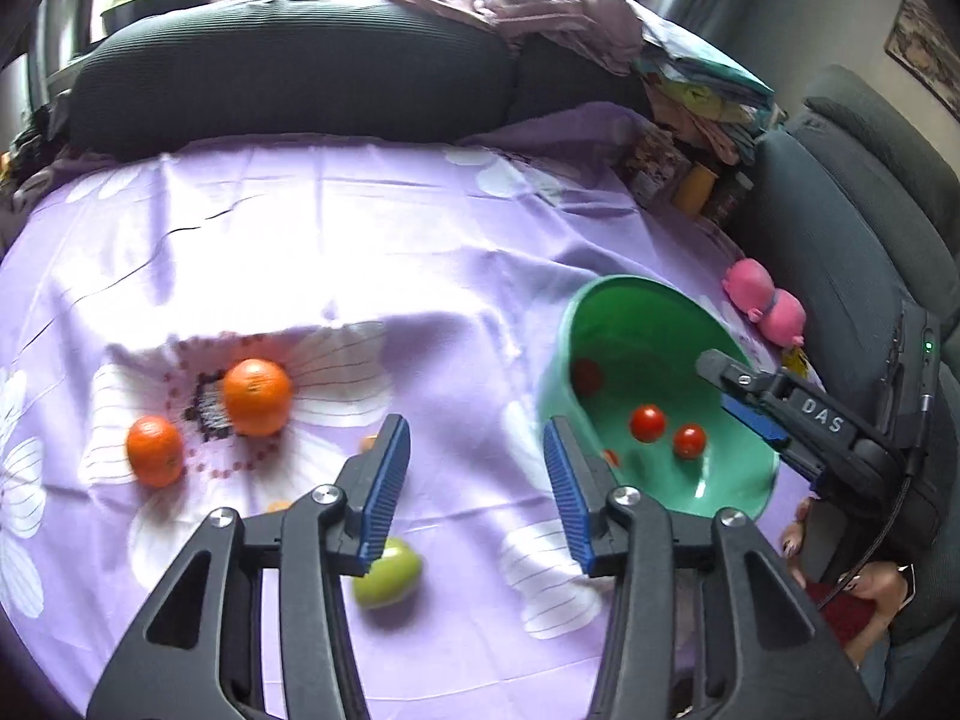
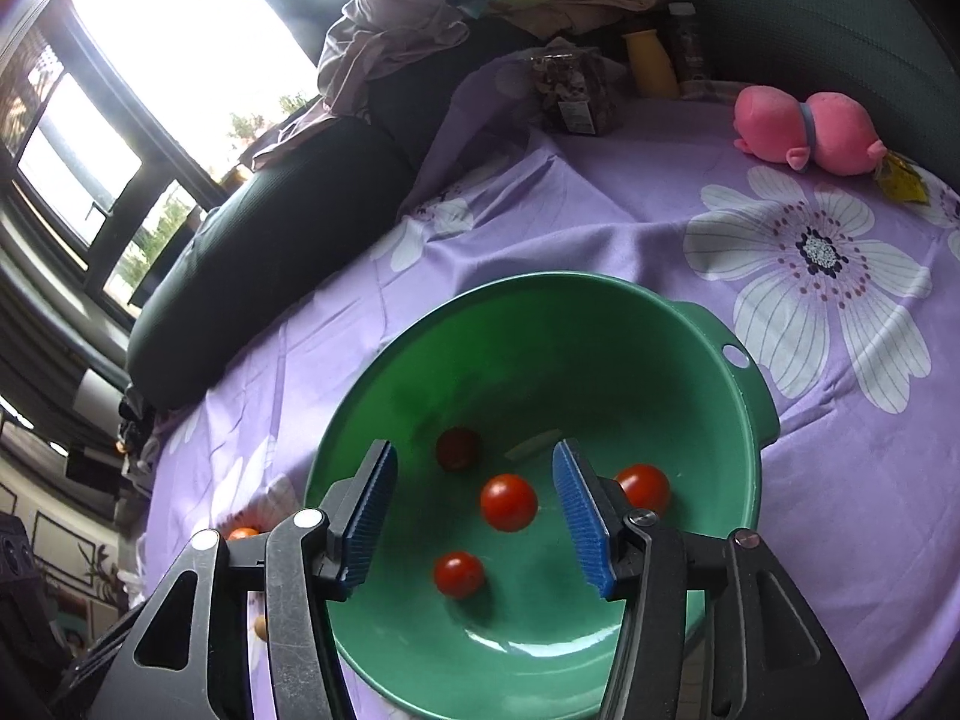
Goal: Organize fruits
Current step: 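Open the left gripper over the bowl while the right gripper releases its tomato, then move both open grippers back toward the remaining fruits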
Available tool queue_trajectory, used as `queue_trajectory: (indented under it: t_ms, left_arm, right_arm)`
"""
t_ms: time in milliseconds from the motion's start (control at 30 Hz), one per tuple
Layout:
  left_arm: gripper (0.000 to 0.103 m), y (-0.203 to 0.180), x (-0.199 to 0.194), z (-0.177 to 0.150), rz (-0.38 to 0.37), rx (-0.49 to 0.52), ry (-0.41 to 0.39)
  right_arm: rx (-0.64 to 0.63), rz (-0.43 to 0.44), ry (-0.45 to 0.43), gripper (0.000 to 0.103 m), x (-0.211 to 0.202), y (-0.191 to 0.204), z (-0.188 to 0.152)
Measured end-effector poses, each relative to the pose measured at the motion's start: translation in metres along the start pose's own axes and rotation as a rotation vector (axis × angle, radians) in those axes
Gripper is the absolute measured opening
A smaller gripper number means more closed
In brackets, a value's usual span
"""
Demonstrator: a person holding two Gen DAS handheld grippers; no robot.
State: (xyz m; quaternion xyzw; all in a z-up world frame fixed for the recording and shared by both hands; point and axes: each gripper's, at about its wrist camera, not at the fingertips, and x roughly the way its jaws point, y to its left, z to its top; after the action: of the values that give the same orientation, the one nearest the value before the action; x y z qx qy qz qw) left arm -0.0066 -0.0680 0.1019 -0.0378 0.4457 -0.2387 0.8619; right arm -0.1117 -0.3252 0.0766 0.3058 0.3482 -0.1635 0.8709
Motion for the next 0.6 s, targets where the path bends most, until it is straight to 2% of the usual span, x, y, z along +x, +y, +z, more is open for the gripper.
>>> queue_trajectory:
  t_ms: [100, 233, 367, 433, 600]
  left_arm:
    - [0.051, 0.037, -0.008, -0.006, 0.094, -0.084, -0.033]
    - [0.053, 0.083, -0.014, -0.013, 0.109, -0.207, -0.052]
    - [0.053, 0.102, -0.017, -0.015, 0.134, -0.281, -0.047]
    - [0.058, 0.107, -0.020, -0.017, 0.128, -0.296, -0.047]
    - [0.060, 0.113, -0.016, -0.020, 0.102, -0.319, 0.002]
  right_arm:
    - [-0.035, -0.110, -0.042, 0.056, 0.004, 0.010, -0.002]
    - [-0.094, -0.211, -0.018, 0.056, 0.019, 0.020, -0.005]
    - [-0.199, -0.367, -0.014, 0.056, 0.034, 0.030, -0.013]
    - [-0.235, -0.404, 0.005, 0.055, 0.039, 0.032, -0.016]
    - [-0.239, -0.436, 0.000, 0.056, 0.027, 0.035, -0.020]
